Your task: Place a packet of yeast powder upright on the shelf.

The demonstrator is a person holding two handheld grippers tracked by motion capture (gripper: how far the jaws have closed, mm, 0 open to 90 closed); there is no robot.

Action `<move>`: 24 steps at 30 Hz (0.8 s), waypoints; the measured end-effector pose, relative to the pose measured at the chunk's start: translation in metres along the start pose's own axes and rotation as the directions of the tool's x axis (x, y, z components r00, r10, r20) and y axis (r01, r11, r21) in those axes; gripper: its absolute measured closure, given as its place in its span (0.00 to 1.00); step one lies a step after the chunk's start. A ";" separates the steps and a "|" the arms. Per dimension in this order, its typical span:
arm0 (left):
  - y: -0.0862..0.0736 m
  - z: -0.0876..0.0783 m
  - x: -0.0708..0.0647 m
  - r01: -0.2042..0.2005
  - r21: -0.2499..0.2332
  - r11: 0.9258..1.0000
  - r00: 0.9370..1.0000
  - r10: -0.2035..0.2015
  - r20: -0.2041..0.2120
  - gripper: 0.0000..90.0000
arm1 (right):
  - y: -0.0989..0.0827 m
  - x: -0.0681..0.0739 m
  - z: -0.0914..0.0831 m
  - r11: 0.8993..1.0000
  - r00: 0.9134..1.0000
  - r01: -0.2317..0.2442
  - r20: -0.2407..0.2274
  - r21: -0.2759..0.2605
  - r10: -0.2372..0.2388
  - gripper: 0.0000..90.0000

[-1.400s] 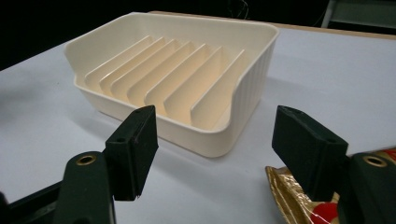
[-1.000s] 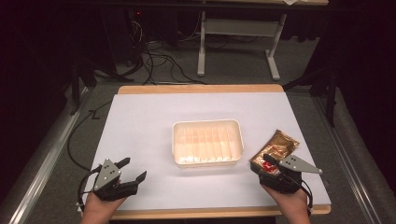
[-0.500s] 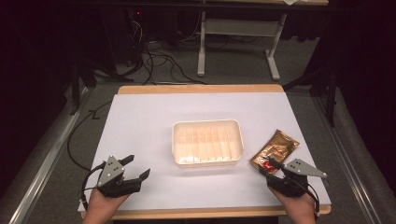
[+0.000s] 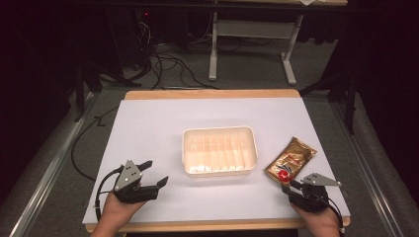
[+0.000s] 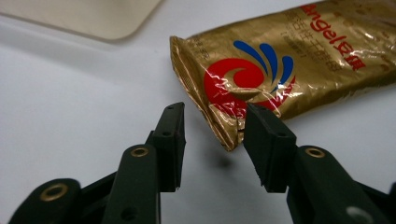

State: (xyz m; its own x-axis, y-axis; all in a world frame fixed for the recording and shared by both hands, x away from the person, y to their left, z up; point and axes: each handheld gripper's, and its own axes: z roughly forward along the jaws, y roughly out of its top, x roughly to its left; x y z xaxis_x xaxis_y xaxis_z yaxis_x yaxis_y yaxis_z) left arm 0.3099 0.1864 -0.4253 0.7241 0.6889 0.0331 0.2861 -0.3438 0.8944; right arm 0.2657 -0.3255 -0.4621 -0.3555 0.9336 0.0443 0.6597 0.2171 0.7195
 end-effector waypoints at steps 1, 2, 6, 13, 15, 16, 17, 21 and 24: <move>0.000 0.000 0.000 -0.001 0.001 1.000 1.000 0.001 0.000 0.27 | 0.000 -0.001 0.002 1.000 1.000 0.005 -0.003 0.003 -0.005 0.71; 0.000 -0.001 0.001 0.004 -0.001 1.000 1.000 -0.004 -0.005 0.27 | 0.002 0.000 0.005 1.000 1.000 0.020 0.004 0.015 -0.020 0.75; -0.001 -0.003 0.001 0.008 -0.001 1.000 1.000 -0.008 -0.008 0.27 | 0.004 0.002 0.011 0.997 0.998 0.050 0.033 0.052 -0.051 0.81; -0.002 -0.006 0.001 0.009 -0.003 1.000 1.000 -0.009 -0.014 0.28 | 0.006 0.000 0.013 0.997 0.997 0.059 0.048 0.059 -0.062 0.99; -0.002 -0.006 0.001 0.009 -0.003 1.000 1.000 -0.010 -0.016 0.27 | 0.008 -0.001 0.011 0.998 0.998 0.047 0.028 0.038 -0.048 1.00; -0.002 -0.006 0.001 0.009 -0.004 1.000 1.000 -0.009 -0.017 0.27 | 0.008 0.000 0.011 0.998 0.999 0.045 0.001 0.033 -0.045 1.00; -0.002 -0.006 0.001 0.009 -0.004 1.000 1.000 -0.009 -0.017 0.27 | 0.008 0.000 0.011 0.998 0.999 0.045 0.001 0.033 -0.045 1.00; -0.002 -0.006 0.002 0.009 0.000 1.000 1.000 -0.009 -0.018 0.27 | 0.007 0.014 0.008 0.996 0.994 0.083 -0.076 0.031 -0.080 1.00; -0.002 -0.005 0.001 0.007 0.002 1.000 1.000 -0.007 -0.015 0.28 | 0.005 0.025 0.005 0.992 0.983 0.123 -0.144 0.040 -0.116 1.00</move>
State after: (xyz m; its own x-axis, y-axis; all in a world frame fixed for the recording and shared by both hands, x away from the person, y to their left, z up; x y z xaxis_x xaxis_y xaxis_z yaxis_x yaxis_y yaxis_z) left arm 0.3069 0.1909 -0.4250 0.7127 0.7007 0.0336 0.2923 -0.3402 0.8938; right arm 0.2637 -0.2990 -0.4608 -0.5214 0.8512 0.0600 0.6371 0.3416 0.6909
